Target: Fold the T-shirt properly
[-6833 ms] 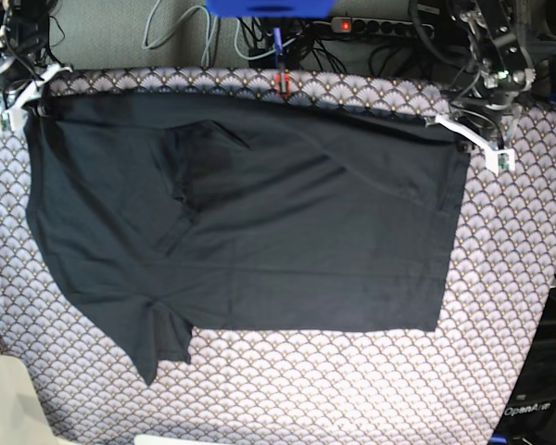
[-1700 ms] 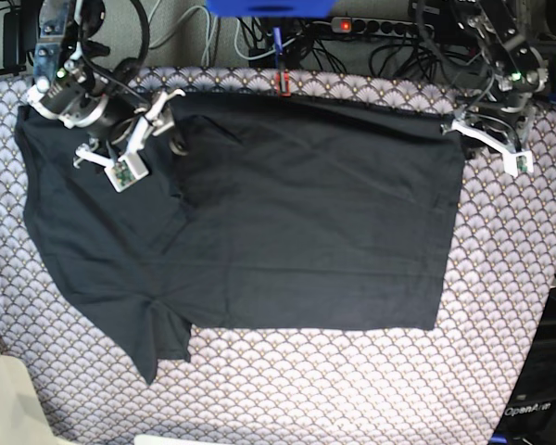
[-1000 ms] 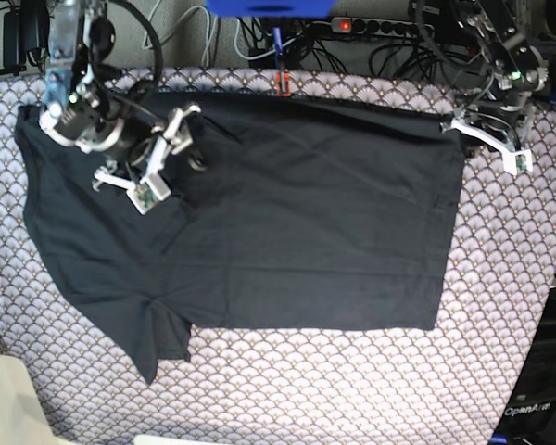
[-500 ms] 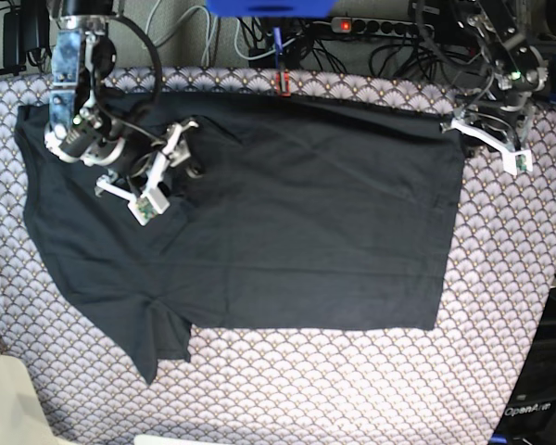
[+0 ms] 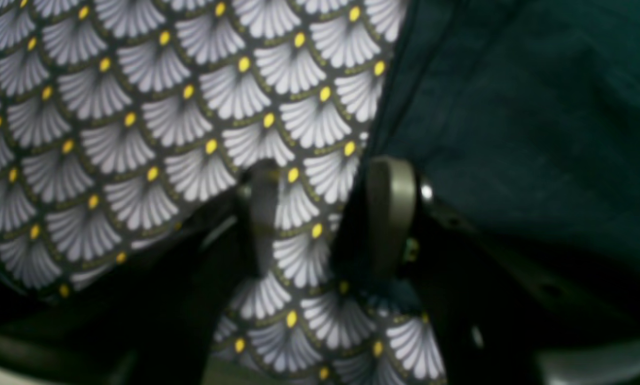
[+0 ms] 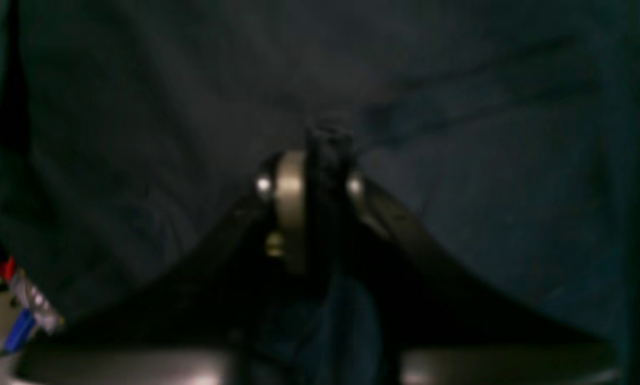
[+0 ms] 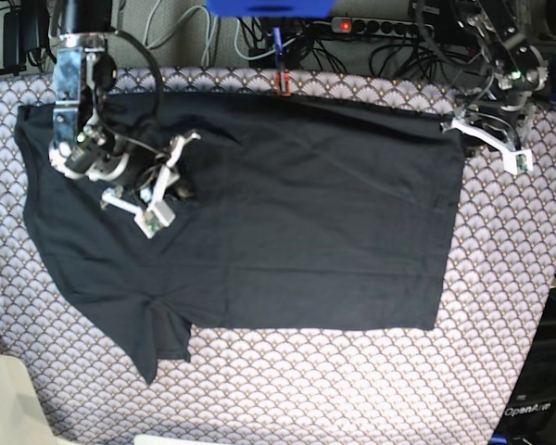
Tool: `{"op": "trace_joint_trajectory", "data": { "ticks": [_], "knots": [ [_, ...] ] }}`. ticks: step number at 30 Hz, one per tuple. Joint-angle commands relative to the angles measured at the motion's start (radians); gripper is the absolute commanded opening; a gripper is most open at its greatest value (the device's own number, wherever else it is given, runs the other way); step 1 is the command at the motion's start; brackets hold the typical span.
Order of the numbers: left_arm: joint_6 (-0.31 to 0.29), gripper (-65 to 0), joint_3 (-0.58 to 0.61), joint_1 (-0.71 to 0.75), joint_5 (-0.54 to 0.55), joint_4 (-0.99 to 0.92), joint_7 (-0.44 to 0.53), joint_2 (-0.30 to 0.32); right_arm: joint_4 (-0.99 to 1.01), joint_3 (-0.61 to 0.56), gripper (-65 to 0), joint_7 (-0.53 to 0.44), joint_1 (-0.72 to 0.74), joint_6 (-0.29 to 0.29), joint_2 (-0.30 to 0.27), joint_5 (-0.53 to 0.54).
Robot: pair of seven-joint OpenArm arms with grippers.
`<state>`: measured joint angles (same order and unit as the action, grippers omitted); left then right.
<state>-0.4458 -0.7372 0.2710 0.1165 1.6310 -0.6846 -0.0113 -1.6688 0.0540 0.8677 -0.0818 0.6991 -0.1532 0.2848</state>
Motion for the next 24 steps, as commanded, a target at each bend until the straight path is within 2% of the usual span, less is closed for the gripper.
{"op": "trace_joint_trajectory", "data": {
  "ticks": [1,5,24],
  "knots": [
    [-0.002,-38.2,-0.002,0.0,0.005,0.021,0.016,0.009,-0.015,0.004,-63.1,-0.017,0.012,-0.001,-0.009,0.012],
    [-0.002,-38.2,-0.002,0.0,0.005,0.021,0.016,0.009,-0.001,0.002,-64.0,-0.015,0.041,-0.001,-0.012,0.012],
    [-0.002,-38.3,-0.002,0.014,0.005,0.021,0.015,0.009,0.011,-0.013,-64.2,-0.005,0.195,-0.001,-0.096,0.012]
  ]
}}
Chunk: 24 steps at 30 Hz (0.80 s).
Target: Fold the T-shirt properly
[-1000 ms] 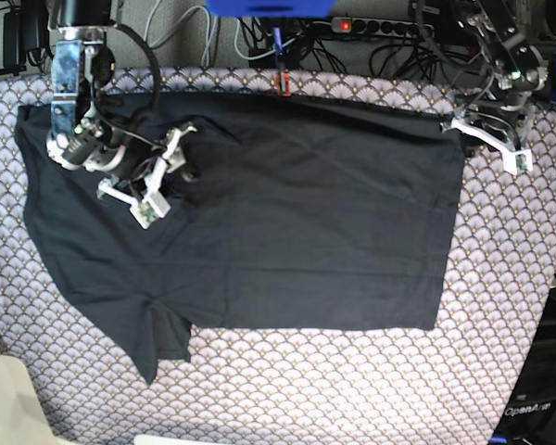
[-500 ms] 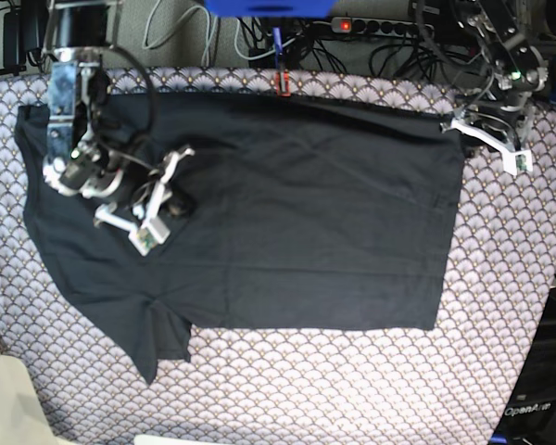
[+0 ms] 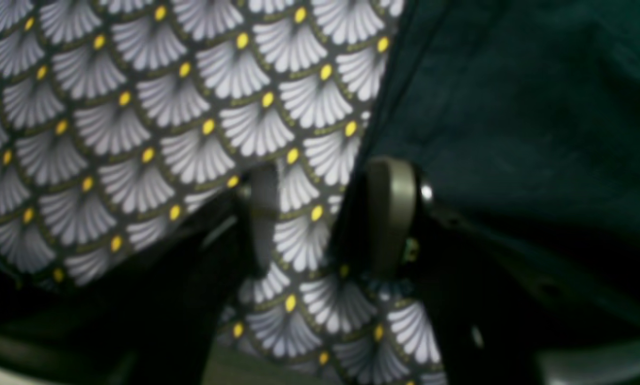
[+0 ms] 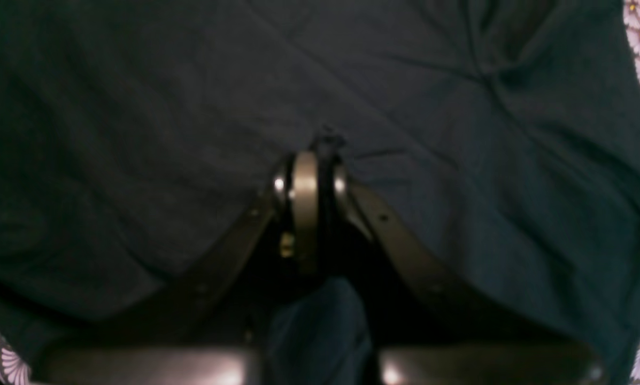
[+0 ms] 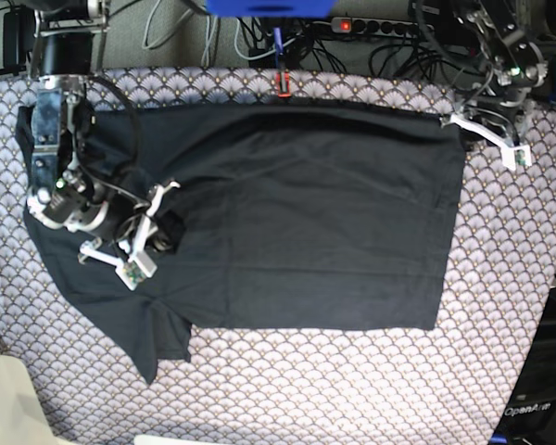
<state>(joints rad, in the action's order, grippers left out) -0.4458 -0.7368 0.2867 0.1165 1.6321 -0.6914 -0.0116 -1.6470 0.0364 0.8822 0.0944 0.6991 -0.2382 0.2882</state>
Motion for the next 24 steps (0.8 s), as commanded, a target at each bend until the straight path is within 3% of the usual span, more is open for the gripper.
{"op": "trace_joint_trajectory", "data": {
  "ticks": [1,12,20,24],
  "knots": [
    [-0.002,-38.3,-0.002,-0.002,0.005,0.02,0.022,0.009,0.001,0.004,-64.2,-0.021,0.023,-0.001,-0.013,0.009],
    [-0.002,-38.3,-0.002,-0.002,0.005,0.02,0.022,0.009,0.153,0.006,-63.4,-0.021,0.077,-0.001,-0.016,0.009],
    [-0.002,-38.3,-0.002,-0.002,0.005,0.02,0.022,0.009,0.15,0.015,-44.6,-0.019,0.074,-0.001,-0.016,0.01],
    [-0.002,-38.3,-0.002,-0.002,0.005,0.02,0.022,0.009,0.103,0.007,-39.1,0.025,0.067,-0.001,-0.016,0.01]
  ]
}}
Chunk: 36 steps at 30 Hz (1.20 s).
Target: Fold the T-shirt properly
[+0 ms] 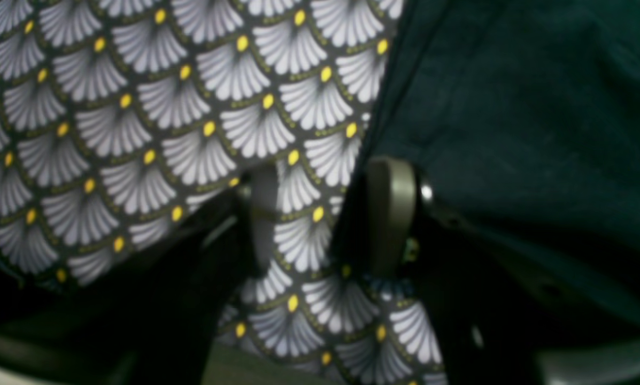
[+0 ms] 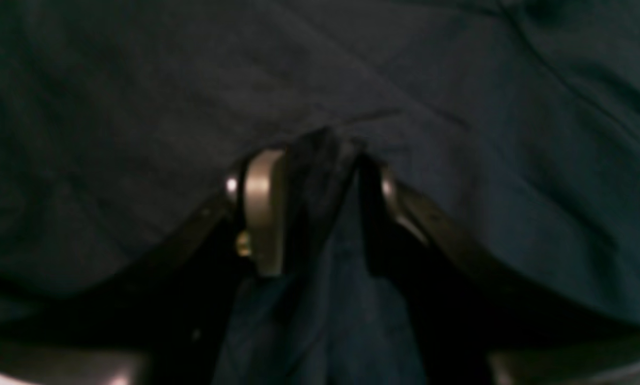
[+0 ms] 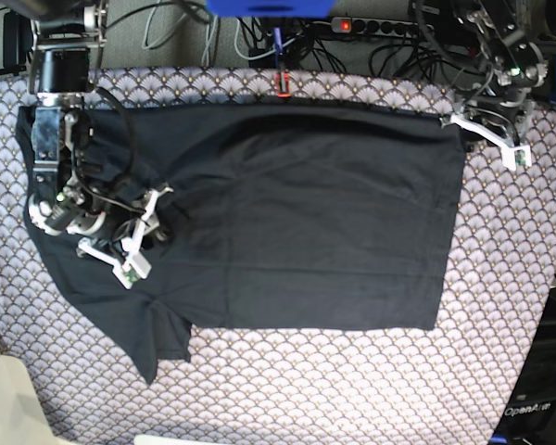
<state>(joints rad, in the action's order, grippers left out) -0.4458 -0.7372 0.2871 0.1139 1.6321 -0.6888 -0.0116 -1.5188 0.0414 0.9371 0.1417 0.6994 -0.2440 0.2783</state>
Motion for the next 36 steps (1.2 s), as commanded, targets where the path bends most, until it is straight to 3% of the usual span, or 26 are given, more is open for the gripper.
{"op": "trace_joint_trajectory", "data": {
  "ticks": [1,7,12,14,19,22,26,32,36],
  "knots": [
    [-0.002,-38.3,-0.002,-0.002,0.008,0.02,0.019,0.009,-0.055,0.001,-38.5,-0.013,0.012,-0.001,-0.01,0.02],
    [-0.002,-38.3,-0.002,-0.001,0.008,0.02,0.019,0.009,-0.282,0.008,-37.7,0.032,-0.061,-0.001,-0.047,0.019],
    [-0.002,-38.0,-0.003,-0.002,0.01,0.021,0.021,0.009,-0.292,0.03,-37.6,0.027,-0.133,-0.001,-0.157,0.017],
    [-0.002,-37.9,-0.003,-0.006,0.01,0.021,0.024,0.009,-0.292,0.076,-37.6,0.018,-0.167,-0.001,-0.177,0.017],
    [-0.002,-37.9,-0.003,-0.012,0.01,0.046,0.021,0.008,-0.253,0.309,-37.9,0.018,-0.231,-0.001,-0.177,0.011],
    [-0.002,-37.9,-0.003,-0.012,0.01,0.084,0.021,0.008,-0.214,0.387,-38.1,0.012,-0.248,-0.001,-0.177,-0.069],
    [-0.002,-37.9,-0.003,-0.013,0.01,0.106,0.019,0.008,-0.154,0.433,-37.5,-0.077,-0.291,-0.001,-0.173,-0.178],
    [-0.002,-37.9,-0.003,-0.013,0.01,0.095,0.019,0.009,-0.095,0.437,-36.9,-0.151,-0.356,-0.001,-0.171,-0.189],
    [-0.002,-37.8,-0.003,-0.013,0.01,0.093,0.019,0.009,-0.058,0.475,-31.6,-0.198,-0.388,-0.001,-0.154,-0.189]
  ]
}}
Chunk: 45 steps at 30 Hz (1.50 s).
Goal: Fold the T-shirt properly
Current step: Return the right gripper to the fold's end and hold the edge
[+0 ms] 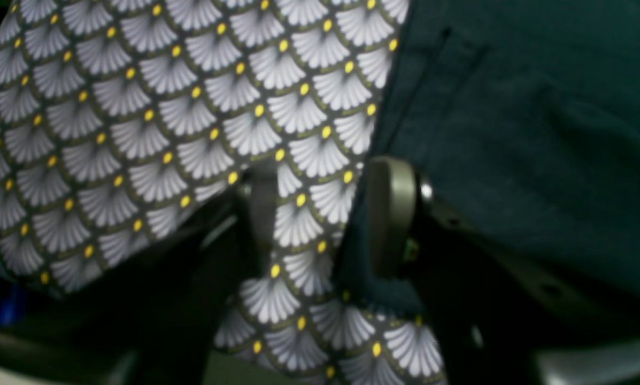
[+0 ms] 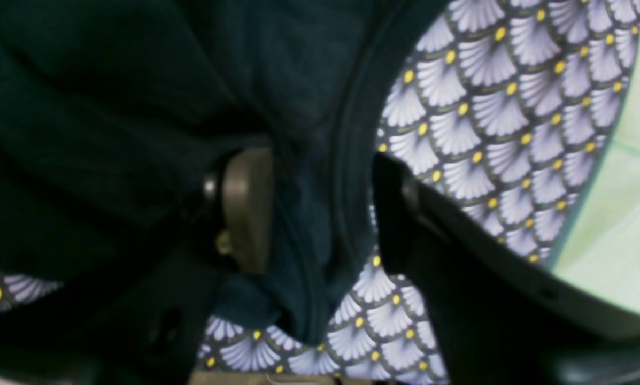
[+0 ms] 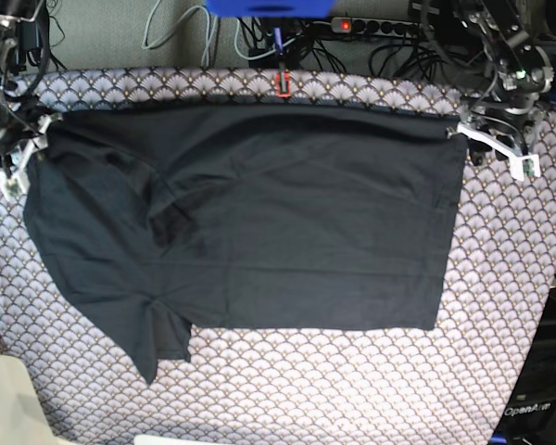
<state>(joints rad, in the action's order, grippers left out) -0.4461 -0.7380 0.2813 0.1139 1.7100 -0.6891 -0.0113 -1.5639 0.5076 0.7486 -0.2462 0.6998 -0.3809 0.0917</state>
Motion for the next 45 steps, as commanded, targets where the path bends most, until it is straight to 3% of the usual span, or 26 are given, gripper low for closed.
{"op": "trace_joint_trajectory", "data": {
  "ticks": [1,8,38,45],
  "knots": [
    [-0.001,-37.8,-0.002,-0.006,0.01,0.015,0.019,0.009,-0.005,0.027,-30.6,-0.027,0.0,-0.002,-0.007,-0.007],
    [-0.001,-31.1,-0.002,0.0,0.01,0.015,0.019,0.009,0.039,0.084,-29.4,-0.056,-0.002,-0.002,-0.005,-0.007],
    [-0.003,-30.9,0.004,-0.007,0.01,0.022,0.019,-0.019,0.038,0.076,-29.5,-0.056,0.008,-0.002,0.013,-0.002],
    [-0.001,-30.9,0.001,-0.069,0.01,0.084,0.018,-0.011,-0.054,0.079,-29.5,-0.054,0.038,-0.002,-0.025,0.0]
  ]
}}
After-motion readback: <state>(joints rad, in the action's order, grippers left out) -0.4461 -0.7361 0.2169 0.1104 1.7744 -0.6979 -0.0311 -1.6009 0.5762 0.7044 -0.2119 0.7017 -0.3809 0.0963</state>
